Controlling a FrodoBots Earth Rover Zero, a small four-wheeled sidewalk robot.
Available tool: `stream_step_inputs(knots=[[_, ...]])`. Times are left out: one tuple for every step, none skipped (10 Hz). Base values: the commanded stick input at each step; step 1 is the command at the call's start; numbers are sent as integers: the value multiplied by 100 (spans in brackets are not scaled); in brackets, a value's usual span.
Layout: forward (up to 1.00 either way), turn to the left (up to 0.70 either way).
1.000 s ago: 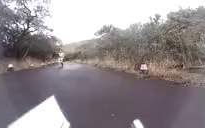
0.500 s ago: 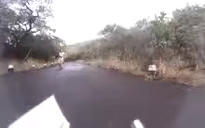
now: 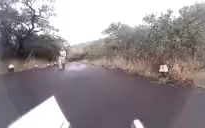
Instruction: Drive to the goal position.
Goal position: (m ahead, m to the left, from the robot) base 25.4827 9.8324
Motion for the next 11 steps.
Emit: stream_step_inputs(knots=[[100,0],[100,0],[100,0],[100,0],[100,0],[100,0],[100,0],[100,0],[100,0],[100,-2],[100,-10]])
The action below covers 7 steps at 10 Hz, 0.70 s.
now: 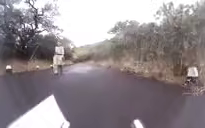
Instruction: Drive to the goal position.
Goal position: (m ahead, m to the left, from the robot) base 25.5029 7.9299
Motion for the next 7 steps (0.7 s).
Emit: stream_step_inputs(knots=[[100,-7],[100,-3],[100,0],[100,0],[100,0],[100,0],[100,0]])
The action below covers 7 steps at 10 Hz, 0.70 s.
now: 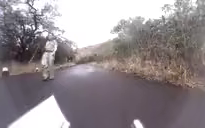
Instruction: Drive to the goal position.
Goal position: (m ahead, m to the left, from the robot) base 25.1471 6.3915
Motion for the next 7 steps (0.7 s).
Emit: stream_step_inputs(knots=[[100,0],[100,0],[100,0],[100,0],[100,0],[100,0],[100,0]])
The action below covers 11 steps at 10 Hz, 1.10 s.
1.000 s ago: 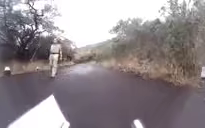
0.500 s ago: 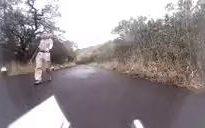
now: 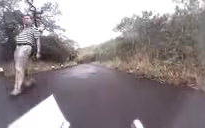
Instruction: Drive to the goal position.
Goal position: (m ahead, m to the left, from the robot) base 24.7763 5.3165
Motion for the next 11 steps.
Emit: stream_step_inputs(knots=[[100,0],[100,0],[100,0],[100,0],[100,0],[100,0],[100,0],[100,0],[100,0],[100,0],[100,0]])
